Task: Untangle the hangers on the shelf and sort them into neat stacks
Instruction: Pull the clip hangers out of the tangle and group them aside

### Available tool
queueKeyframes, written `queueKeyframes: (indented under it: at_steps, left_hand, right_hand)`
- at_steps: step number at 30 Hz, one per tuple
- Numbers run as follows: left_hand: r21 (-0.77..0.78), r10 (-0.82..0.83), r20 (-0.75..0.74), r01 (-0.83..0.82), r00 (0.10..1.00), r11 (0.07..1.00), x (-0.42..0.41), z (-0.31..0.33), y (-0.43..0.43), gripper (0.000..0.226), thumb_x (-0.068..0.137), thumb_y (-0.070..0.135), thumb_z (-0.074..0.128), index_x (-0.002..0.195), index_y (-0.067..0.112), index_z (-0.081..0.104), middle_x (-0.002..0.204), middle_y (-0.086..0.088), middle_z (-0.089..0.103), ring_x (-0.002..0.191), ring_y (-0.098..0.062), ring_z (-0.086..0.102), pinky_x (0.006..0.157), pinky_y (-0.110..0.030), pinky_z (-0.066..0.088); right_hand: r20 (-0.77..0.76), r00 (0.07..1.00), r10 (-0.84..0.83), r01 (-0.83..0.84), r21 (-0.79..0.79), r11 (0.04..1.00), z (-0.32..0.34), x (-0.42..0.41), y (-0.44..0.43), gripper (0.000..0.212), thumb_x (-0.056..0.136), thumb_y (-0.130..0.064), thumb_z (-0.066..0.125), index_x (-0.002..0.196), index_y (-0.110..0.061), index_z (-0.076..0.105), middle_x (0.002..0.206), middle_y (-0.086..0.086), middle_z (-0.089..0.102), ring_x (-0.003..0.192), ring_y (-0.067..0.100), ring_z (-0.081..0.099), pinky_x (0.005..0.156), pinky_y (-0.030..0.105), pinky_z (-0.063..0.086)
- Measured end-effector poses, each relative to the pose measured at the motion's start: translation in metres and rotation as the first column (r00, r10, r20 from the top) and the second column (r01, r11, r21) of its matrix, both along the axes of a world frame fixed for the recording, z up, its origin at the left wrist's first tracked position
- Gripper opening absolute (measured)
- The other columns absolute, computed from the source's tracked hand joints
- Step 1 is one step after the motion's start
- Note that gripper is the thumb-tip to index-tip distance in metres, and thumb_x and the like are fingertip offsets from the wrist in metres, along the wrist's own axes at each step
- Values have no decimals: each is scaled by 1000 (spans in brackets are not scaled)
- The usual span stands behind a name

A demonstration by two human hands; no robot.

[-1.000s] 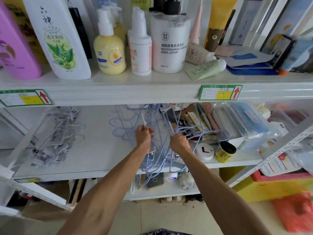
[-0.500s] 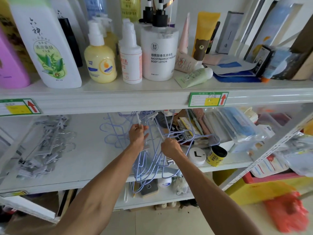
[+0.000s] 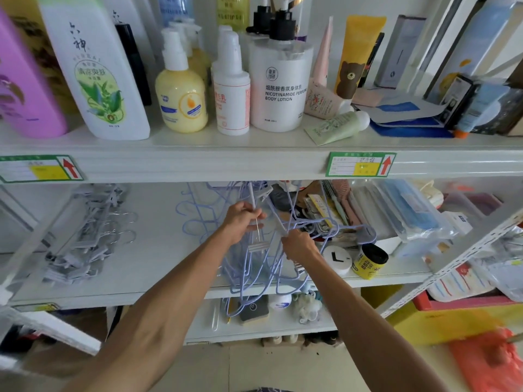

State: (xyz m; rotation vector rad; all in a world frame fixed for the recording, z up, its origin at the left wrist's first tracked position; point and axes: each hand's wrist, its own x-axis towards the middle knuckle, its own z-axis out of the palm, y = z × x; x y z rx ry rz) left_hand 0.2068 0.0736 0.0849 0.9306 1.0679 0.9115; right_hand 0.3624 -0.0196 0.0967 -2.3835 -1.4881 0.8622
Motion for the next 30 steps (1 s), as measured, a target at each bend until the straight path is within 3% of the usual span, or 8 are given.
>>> queueKeyframes:
  at_steps: [3, 6, 10, 12, 16, 21, 25, 30]
  left_hand:
    - [-10, -30, -5, 30, 1000, 1000, -10, 7, 2, 24, 86, -8, 67, 77, 8, 51, 81, -17, 73, 84, -30, 74, 67, -47, 60]
    - [10, 16, -48, -16, 999, 1000, -13, 9, 5, 24, 87, -8, 66, 76, 7, 51, 86, -21, 70, 85, -31, 73, 71, -52, 60]
    - [32, 135, -88, -133, 987, 991, -8, 18, 17, 20, 93, -6, 58, 80, 6, 49, 84, -20, 68, 81, -27, 73, 70, -51, 61]
    - [35, 215, -98, -213, 972, 976, -7, 21, 22, 18, 95, -5, 56, 82, 5, 51, 92, -24, 67, 83, -29, 73, 67, -50, 61]
    - [36, 323, -122, -321, 939, 947, -10, 13, 23, 15, 96, -4, 55, 83, 2, 53, 92, -27, 65, 86, -33, 71, 64, -47, 62]
    - [-36, 448, -25, -448, 894, 893, -14, 8, 15, 2, 98, 0, 53, 97, 2, 52, 85, -22, 64, 74, -26, 70, 67, -48, 62]
    - [-114, 375, -47, -378, 926, 919, -13, 8, -2, 16, 99, -3, 46, 84, -1, 52, 61, -14, 64, 58, -25, 70, 68, -48, 61]
    - [-96, 271, -109, -282, 956, 955, -30, -3, -17, 15, 98, -4, 43, 89, -5, 55, 65, -16, 62, 51, -25, 67, 63, -46, 62]
  right_hand:
    - [-37, 999, -12, 10, -43, 999, -7, 7, 1, 29, 99, -19, 43, 116, -3, 61, 105, 12, 65, 85, 26, 67, 64, 30, 53]
    - [-79, 997, 2, -5, -43, 999, 5, 8, -4, 27, 101, -18, 44, 115, -3, 62, 92, 3, 62, 65, 14, 63, 47, 19, 46]
    - [29, 990, 141, -141, -22, 990, 8, 7, -5, 28, 100, -10, 47, 121, 0, 63, 109, 12, 64, 101, 26, 67, 65, 24, 48]
    - [45, 987, 153, -152, -20, 988, 7, 5, -5, 29, 100, -9, 45, 121, 1, 63, 111, 14, 64, 103, 27, 66, 64, 26, 48]
    - [72, 991, 116, -119, 38, 992, 1, 3, -5, 30, 100, -11, 40, 116, 1, 62, 116, 21, 62, 108, 38, 60, 79, 40, 46]
    - [184, 976, 115, -120, 16, 993, 3, 6, -1, 30, 96, -9, 41, 116, -1, 61, 111, 19, 63, 98, 35, 62, 65, 36, 45]
    - [161, 982, 99, -105, 29, 994, 12, 5, 3, 31, 96, -7, 41, 116, 2, 63, 108, 18, 65, 93, 32, 65, 60, 32, 44]
    - [34, 999, -3, 0, 86, 996, 13, 7, 7, 35, 102, -26, 43, 114, -3, 67, 101, 15, 70, 90, 30, 69, 64, 37, 56]
